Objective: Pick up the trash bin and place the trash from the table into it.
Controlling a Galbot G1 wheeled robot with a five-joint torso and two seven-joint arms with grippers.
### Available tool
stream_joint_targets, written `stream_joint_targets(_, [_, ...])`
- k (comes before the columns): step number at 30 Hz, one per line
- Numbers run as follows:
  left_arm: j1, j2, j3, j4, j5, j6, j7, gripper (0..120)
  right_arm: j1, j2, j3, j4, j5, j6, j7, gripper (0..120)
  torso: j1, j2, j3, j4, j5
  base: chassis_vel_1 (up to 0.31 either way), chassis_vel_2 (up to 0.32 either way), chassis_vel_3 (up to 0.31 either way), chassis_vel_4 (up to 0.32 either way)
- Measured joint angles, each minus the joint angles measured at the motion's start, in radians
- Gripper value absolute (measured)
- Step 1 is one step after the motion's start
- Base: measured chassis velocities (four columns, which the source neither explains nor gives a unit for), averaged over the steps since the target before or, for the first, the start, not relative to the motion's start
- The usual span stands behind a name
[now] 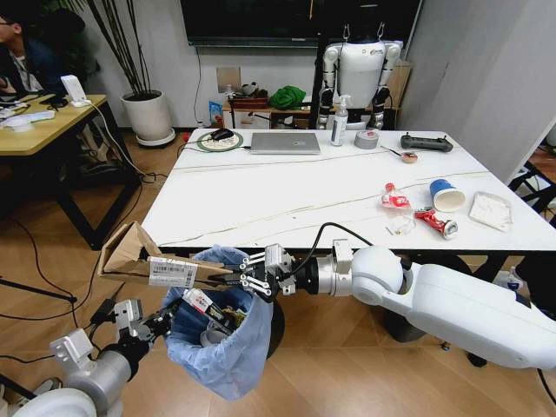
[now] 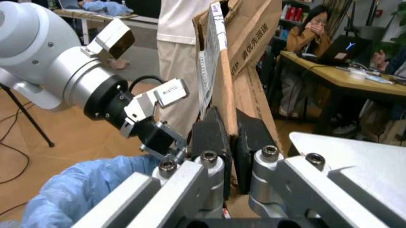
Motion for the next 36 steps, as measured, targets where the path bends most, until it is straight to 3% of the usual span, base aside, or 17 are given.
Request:
stream_joint_targets(26, [0.064,0.019,-0.040,-0.040,-0.019,0.023,-0.032,0,-0.027,0.008,-0.010,-0.007,-0.029,0.026,-0.012,0,0.000,0.000,0.000,-0.0001,0.0001,0.000,0.000,0.000,0.000])
stream_joint_targets(36, [0.116,0.059,-0.092,-0.044,-0.020,0.026,-0.038,0,-0.056,0.055,-0.006,-0.016,-0.030,0.031,-0.028,0,0.000,0.000,0.000,0.0000,0.0000,0.000,0.000,0.000,0.000])
